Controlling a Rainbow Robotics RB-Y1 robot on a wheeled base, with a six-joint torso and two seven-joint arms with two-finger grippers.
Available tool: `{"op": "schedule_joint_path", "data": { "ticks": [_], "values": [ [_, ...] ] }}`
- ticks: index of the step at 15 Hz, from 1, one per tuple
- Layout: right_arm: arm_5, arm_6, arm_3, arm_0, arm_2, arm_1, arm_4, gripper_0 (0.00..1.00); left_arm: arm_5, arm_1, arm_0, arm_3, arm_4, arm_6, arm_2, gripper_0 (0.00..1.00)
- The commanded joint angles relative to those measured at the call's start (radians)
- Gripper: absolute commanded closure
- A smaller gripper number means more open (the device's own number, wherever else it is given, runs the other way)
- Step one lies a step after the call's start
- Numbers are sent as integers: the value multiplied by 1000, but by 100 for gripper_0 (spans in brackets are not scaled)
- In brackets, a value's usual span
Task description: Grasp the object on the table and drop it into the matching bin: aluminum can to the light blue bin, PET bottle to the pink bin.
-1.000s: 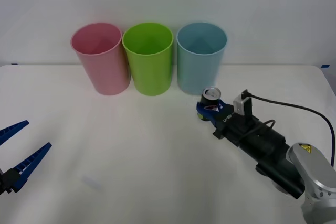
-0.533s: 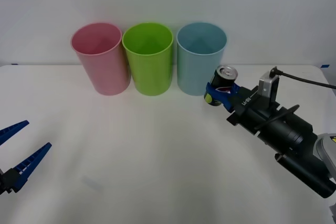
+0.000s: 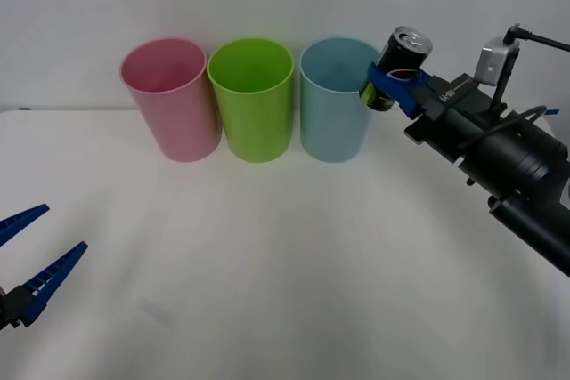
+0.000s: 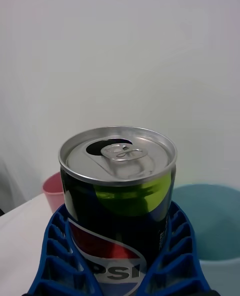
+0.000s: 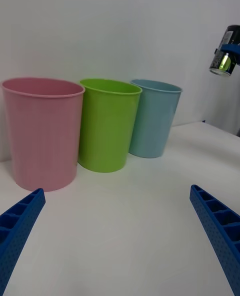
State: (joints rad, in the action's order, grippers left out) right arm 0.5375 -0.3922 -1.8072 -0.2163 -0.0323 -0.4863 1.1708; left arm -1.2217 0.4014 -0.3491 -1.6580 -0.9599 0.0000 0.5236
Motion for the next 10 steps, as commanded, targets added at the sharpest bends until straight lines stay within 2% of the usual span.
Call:
{"op": "schedule_joint_path", "data": {
  "ticks": [1,4,7,10],
  "values": [
    [-2,1,118,-129,0,2,13,100,0,0,0,0,0,0,0,0],
    [-4,9,262,-252,14,46,79,100,0,0,0,0,0,0,0,0],
    [-7,16,407,-354,51,129,185,100,0,0,0,0,0,0,0,0],
    [-56,32,508,-425,65,189,260,100,0,0,0,0,0,0,0,0]
  ]
}}
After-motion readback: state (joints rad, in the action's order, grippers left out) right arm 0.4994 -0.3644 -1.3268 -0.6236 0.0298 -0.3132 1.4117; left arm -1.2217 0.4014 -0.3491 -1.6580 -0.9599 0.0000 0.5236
